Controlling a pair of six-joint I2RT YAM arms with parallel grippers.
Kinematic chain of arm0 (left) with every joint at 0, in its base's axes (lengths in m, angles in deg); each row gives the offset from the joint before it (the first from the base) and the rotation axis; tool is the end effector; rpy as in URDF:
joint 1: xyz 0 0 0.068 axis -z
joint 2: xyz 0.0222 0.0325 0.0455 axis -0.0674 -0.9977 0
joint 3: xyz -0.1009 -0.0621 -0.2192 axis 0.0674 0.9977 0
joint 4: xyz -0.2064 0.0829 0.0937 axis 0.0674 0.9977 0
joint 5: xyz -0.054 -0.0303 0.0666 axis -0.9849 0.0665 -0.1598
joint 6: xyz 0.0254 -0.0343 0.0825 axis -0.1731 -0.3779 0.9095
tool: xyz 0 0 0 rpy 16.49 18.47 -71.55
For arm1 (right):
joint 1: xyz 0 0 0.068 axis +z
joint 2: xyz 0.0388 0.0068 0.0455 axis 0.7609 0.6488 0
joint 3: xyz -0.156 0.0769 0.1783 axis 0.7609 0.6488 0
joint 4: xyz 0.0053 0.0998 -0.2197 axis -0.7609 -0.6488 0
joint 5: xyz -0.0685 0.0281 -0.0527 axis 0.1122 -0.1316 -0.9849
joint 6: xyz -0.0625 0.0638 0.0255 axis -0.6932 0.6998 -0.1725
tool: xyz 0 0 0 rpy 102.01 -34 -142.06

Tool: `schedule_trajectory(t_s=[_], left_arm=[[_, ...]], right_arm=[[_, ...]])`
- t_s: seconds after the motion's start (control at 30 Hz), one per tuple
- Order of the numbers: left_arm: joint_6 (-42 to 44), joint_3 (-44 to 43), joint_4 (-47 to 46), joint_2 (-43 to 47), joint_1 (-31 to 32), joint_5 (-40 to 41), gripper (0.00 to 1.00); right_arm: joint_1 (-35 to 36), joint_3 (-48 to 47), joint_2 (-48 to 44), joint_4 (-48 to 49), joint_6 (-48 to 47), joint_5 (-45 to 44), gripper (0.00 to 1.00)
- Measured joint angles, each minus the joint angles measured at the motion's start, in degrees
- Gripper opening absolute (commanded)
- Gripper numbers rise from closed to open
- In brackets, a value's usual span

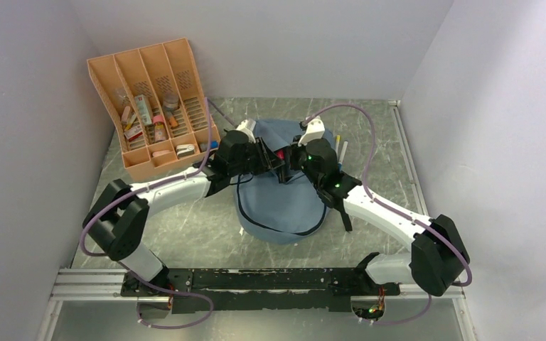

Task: Pack the student bag
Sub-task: Place the stationery in the student bag.

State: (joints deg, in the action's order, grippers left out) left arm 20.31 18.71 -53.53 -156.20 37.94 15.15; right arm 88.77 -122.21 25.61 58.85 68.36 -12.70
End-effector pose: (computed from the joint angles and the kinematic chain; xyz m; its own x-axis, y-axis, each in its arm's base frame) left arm 0.2788 -0.2643 0.2192 -0.7667 -0.3610 -0.5309 0.2428 0.6024 -0.7604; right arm 0.2699 0.1889 0.2578 -0.2725 0.0388 -0.9614 -0.3369 0.9321 0.1331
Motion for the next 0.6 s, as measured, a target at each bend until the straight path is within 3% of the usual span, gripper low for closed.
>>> schedule_trajectory(t_s=[0.47,0.6], left_arm=[[-9.94,-2.58,-4.83,-8.02,1.27,8.61,0.05],[-12.52,-4.22,-6.25,-10.34,1.42,9.09,0.18]], right_arm=[[-0.37,0.42,-0.59,-0.07,5.31,6.38,0.00],[-0.50,0.42,-0.61,-0.39,5.66,6.88,0.00]])
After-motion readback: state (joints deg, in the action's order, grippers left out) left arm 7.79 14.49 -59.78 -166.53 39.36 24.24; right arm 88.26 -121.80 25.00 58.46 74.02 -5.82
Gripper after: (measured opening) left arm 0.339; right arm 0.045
